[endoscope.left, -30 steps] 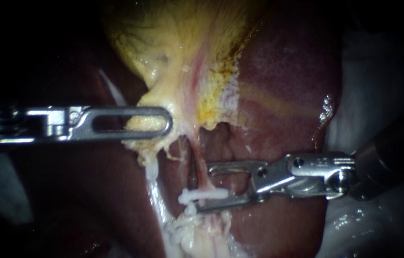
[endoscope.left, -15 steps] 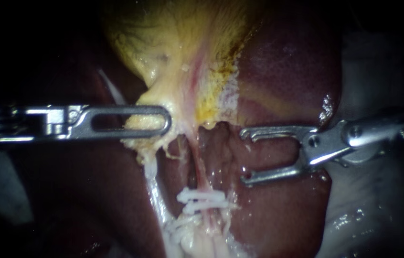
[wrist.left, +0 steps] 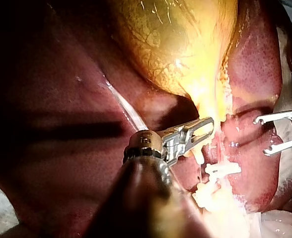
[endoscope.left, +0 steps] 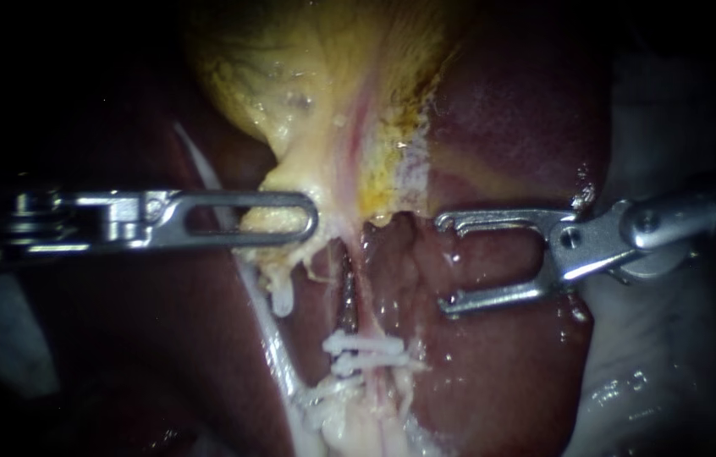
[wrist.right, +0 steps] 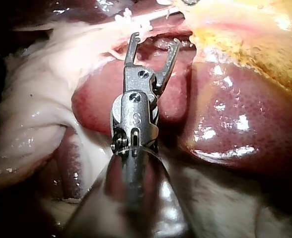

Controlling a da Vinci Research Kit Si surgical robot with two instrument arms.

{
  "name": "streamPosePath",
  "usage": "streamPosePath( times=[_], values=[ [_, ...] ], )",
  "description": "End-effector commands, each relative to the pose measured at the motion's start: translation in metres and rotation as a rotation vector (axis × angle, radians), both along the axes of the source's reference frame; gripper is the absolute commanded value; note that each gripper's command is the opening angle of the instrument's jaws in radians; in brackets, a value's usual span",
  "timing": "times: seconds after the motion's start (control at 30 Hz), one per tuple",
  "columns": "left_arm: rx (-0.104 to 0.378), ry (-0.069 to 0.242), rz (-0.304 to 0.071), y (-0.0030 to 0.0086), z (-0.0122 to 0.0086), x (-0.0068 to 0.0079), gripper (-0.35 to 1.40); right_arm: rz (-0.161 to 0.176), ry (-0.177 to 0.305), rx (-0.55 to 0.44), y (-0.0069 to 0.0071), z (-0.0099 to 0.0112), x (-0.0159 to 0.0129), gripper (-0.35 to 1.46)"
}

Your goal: Going back second clip right tube

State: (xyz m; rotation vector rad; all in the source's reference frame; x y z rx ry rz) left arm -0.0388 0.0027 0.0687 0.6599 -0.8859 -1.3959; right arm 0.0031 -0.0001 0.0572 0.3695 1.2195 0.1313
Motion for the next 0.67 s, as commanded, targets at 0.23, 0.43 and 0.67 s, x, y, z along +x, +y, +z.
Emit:
streamPosePath(
  times=[0.23, 0.43, 0.67],
  values=[
    [0.002, 0.013, 0.014, 0.0005, 0.003, -0.002, -0.35, 0.0, 0.0, -0.008, 0.0004, -0.0003, -0.0003, 0.5],
    [0.002, 0.013, 0.02, 0.0004, 0.0035, -0.0022, -0.35, 0.001, 0.003, -0.012, 0.0006, -0.0004, -0.0004, 0.5],
    [0.003, 0.012, 0.021, 0.0004, 0.0034, -0.0021, -0.35, 0.001, 0.003, -0.012, 0.0006, -0.0004, -0.0004, 0.5]
  ],
)
